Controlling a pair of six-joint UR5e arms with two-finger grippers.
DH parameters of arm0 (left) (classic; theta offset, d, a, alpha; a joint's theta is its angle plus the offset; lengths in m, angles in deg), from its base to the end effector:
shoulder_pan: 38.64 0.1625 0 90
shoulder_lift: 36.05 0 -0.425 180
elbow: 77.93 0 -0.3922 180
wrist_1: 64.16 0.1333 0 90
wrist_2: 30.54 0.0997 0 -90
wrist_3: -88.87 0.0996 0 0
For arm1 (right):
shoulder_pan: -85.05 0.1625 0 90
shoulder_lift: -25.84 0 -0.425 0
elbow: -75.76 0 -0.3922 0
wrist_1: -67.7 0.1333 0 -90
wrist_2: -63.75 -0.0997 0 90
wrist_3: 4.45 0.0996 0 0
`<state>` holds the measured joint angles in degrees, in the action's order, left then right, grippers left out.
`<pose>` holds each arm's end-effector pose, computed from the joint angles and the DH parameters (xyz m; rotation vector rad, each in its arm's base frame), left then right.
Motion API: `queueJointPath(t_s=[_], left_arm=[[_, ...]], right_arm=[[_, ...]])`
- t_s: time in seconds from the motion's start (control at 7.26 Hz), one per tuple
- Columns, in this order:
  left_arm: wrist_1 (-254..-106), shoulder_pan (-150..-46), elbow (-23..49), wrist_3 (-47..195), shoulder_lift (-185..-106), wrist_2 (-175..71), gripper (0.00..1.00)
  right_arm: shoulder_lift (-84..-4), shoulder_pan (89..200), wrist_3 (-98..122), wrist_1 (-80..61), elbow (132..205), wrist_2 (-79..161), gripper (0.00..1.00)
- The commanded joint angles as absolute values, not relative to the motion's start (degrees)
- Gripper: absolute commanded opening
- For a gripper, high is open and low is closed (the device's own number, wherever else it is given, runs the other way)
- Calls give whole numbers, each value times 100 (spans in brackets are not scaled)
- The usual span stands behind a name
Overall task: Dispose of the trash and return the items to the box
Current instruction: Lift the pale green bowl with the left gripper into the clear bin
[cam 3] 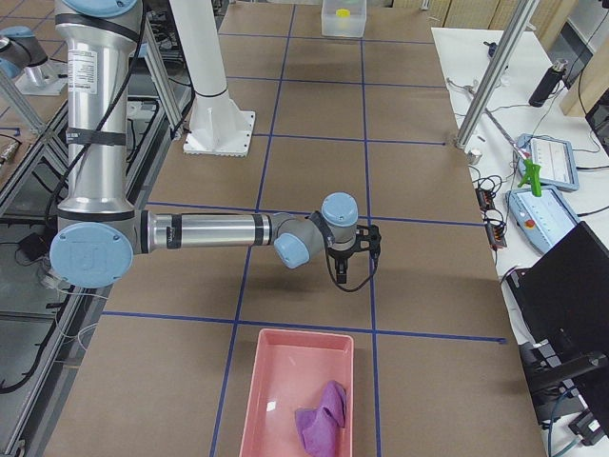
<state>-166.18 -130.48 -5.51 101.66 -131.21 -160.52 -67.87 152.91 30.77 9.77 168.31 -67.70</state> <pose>-0.0860 -0.5179 0.7471 0.0823 0.6939 0.1809 -0.1217 -0.4779 0.6074 0.1135 -0.8649 0.0186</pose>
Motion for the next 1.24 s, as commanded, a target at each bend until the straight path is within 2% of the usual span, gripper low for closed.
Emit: queueJointPath(t_s=[0.0, 0.69, 0.83, 0.96, 1.1], left_arm=[[-17388, -13075, -1355, 10170, -13133, -15737, 0], [-18226, -12996, -1903, 9373, -13194, -15710, 0], [-18272, -12969, -1895, 9327, -13194, -15710, 42], [-18263, -12969, -1843, 9318, -13194, -15710, 61], [-18220, -12969, -1712, 9283, -13194, -15719, 71]], right_arm=[[-6794, 15291, 3080, 978, 16866, -6774, 100], [-6812, 15291, 3071, 978, 16840, -6774, 100], [-6812, 15291, 3071, 978, 16848, -6774, 100], [-6812, 15291, 3071, 978, 16849, -6774, 100], [-6812, 15291, 3071, 978, 16883, -6747, 100]])
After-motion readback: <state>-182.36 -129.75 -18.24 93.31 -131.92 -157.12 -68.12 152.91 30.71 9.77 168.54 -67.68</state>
